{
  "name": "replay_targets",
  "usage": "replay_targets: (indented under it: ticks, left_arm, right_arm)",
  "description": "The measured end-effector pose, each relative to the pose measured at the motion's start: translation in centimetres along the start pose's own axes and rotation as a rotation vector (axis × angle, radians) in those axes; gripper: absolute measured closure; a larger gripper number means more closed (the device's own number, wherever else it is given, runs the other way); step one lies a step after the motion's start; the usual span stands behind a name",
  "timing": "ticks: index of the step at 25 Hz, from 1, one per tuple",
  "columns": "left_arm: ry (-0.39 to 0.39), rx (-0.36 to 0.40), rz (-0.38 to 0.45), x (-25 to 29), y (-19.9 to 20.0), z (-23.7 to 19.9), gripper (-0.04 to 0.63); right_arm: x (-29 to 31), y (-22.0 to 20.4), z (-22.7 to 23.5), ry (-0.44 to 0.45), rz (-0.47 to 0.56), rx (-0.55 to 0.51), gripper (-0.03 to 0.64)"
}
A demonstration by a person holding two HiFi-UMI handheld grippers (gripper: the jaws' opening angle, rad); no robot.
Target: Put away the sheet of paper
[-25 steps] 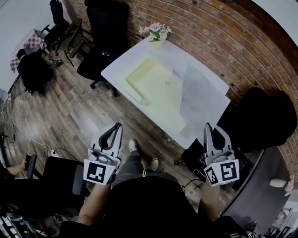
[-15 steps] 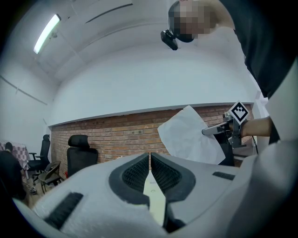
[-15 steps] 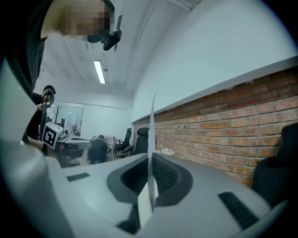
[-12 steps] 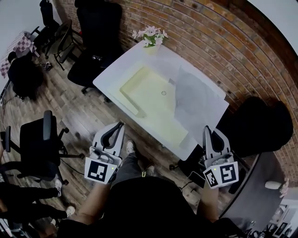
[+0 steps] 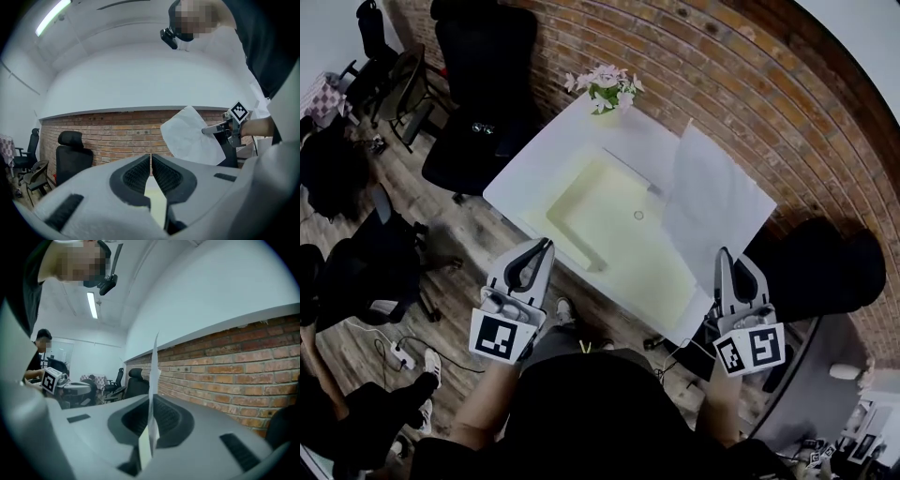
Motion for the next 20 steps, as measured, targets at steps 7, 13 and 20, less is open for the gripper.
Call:
replay_targets:
  ticks: [7, 13, 20]
  left_arm:
    - [-0.03, -0.032, 0.003, 1.5, -1.4, -3.8, 0.561]
    - [-0.041, -0.038, -0.009, 3.3, -2.2, -3.3, 0.561]
    - [-0.05, 0.009, -0.009, 5.7, -1.3, -2.2, 0.561]
  right_arm:
    - [3.1, -0.6, -1.3, -0.022, -0.02, 0.016, 0.603]
    - [4.0, -0.8, -0.3, -0.004, -0.013, 0.053, 0.603]
    - [4.2, -2.0, 1.4, 0.022, -0.025, 0.115, 0.603]
Point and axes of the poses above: the fingertips, and each gripper's own axes: x forward along the fingers, z to its right, y out of its top, the point moved 3 cm from there along -x, backward along the fingers, and after that the axes turned 15 degrees about z, right-handed, at the moved point
